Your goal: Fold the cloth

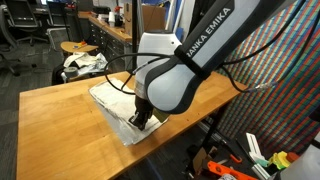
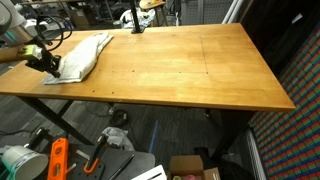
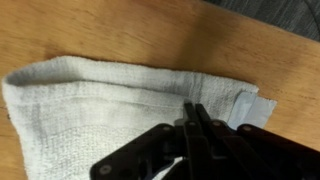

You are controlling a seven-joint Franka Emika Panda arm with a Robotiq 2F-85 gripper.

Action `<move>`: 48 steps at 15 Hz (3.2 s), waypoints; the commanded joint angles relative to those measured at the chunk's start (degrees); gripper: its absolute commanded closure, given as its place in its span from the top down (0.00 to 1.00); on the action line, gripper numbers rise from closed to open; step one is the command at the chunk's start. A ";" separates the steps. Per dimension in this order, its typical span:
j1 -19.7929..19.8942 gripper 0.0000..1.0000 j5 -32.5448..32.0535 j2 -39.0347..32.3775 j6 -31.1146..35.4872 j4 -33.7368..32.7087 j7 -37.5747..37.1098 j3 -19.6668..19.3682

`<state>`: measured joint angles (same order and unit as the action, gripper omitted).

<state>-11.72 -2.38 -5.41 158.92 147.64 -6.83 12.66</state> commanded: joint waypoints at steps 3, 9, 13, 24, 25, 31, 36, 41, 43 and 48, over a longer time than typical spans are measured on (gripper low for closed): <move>-1.27 0.06 2.08 1.97 -2.41 -0.26 -1.04 0.97; -2.26 0.06 4.09 3.00 -1.61 0.27 -1.02 2.19; -2.58 0.05 6.18 3.34 -0.54 0.50 -0.85 2.88; -1.94 0.05 15.06 5.63 -2.12 -2.84 1.76 2.76; -2.02 0.05 15.23 5.97 -2.54 -2.92 1.80 2.69; -2.14 0.05 14.60 4.98 -12.24 -2.95 1.79 2.47; -1.80 0.06 13.55 2.86 -21.10 -3.92 1.04 1.90; -1.32 0.44 14.72 1.60 -25.79 -5.31 2.42 1.39; -0.88 0.58 15.23 1.77 -27.64 -6.25 3.24 1.04; -0.16 0.95 12.68 3.38 -26.28 -10.12 2.81 -0.31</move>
<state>-12.35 11.26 -3.58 133.14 140.49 -4.01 13.03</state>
